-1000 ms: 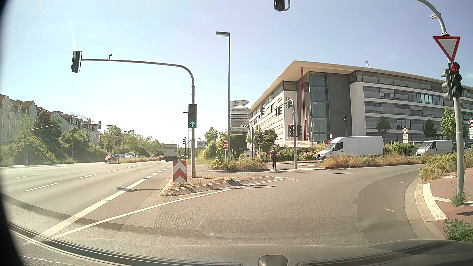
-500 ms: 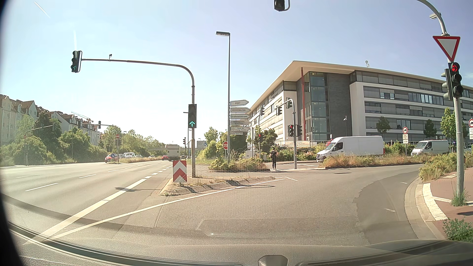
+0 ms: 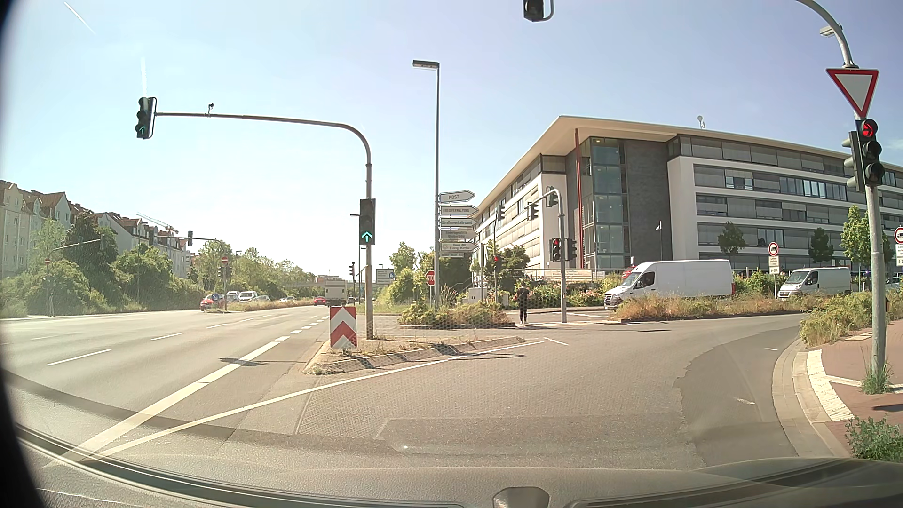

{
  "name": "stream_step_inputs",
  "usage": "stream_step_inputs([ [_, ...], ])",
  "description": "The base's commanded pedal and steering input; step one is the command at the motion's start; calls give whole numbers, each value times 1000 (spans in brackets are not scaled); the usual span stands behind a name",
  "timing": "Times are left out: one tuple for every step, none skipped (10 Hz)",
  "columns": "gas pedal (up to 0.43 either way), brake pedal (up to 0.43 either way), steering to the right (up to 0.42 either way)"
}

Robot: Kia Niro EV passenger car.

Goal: Follow the waypoints while adhering to traffic rules and regulations

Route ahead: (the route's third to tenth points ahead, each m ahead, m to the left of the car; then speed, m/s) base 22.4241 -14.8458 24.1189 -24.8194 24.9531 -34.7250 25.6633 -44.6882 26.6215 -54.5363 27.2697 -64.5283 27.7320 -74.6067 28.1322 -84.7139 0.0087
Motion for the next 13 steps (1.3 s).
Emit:
stream_step_inputs([
  [0, 311, 149],
  [0, 311, 149],
  [0, 317, 149],
  [0, 311, 150],
  [0, 311, 150],
  [0, 311, 150],
  [0, 311, 150],
  [0, 311, 149],
  [0, 311, 150],
  [0, 311, 150],
  [0, 311, 150],
  [0, 311, 149],
  [0, 311, 150],
])
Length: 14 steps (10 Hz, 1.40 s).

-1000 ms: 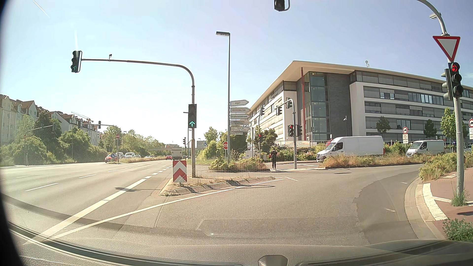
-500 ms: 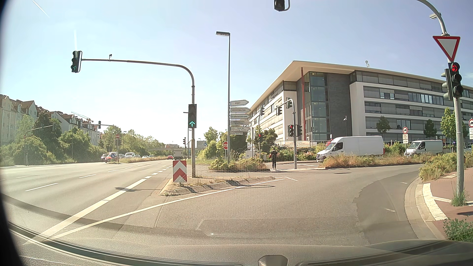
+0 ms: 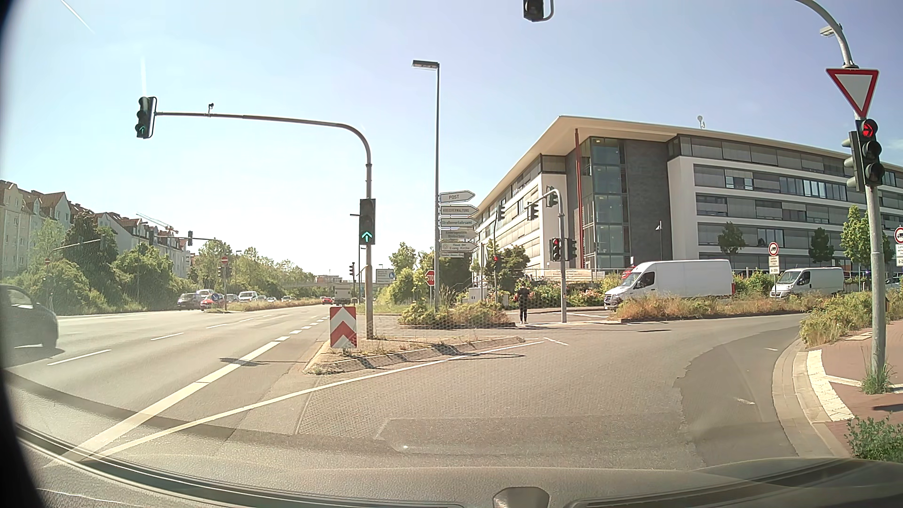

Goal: Follow the waypoints while adhering to traffic rules and regulations

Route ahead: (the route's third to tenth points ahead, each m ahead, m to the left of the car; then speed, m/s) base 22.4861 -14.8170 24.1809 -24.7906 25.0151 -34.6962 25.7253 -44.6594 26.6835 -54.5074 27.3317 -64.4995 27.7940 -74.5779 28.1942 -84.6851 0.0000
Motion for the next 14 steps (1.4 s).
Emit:
stream_step_inputs([
  [0, 311, 150],
  [0, 311, 149],
  [0, 311, 150],
  [0, 311, 150],
  [0, 311, 150],
  [0, 311, 150],
  [0, 317, 149],
  [0, 311, 150],
  [0, 311, 150],
  [0, 311, 150],
  [0, 311, 150],
  [0, 317, 150],
  [0, 311, 150],
  [0, 311, 150],
])
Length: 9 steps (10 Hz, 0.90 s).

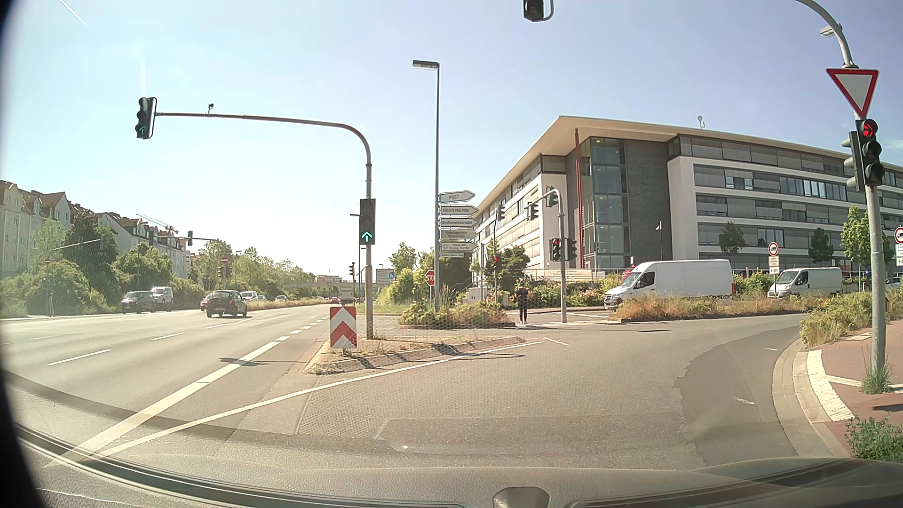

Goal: Follow the waypoints while adhering to traffic rules and regulations

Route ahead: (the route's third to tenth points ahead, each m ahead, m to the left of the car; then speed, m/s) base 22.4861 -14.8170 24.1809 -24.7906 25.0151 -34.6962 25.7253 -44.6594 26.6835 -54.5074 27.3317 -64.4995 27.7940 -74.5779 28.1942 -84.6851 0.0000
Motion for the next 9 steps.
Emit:
stream_step_inputs([
  [0, 311, 150],
  [0, 311, 149],
  [0, 311, 150],
  [0, 311, 149],
  [0, 311, 150],
  [0, 311, 150],
  [0, 317, 150],
  [0, 311, 149],
  [0, 311, 150],
])
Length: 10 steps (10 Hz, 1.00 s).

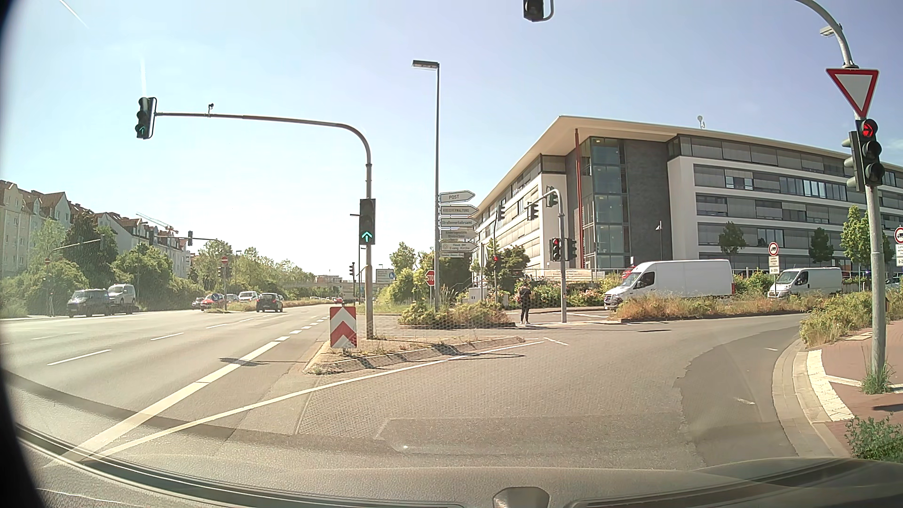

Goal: Follow the waypoints while adhering to traffic rules and regulations

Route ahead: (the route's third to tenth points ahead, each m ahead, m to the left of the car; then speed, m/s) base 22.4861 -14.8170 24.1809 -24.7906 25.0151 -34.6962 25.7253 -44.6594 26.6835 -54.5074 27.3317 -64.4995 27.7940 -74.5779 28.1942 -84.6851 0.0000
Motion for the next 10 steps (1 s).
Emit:
stream_step_inputs([
  [0, 311, 150],
  [0, 311, 150],
  [0, 311, 150],
  [0, 317, 150],
  [0, 311, 150],
  [0, 311, 150],
  [0, 311, 150],
  [0, 311, 150],
  [0, 311, 150],
  [0, 311, 150],
])
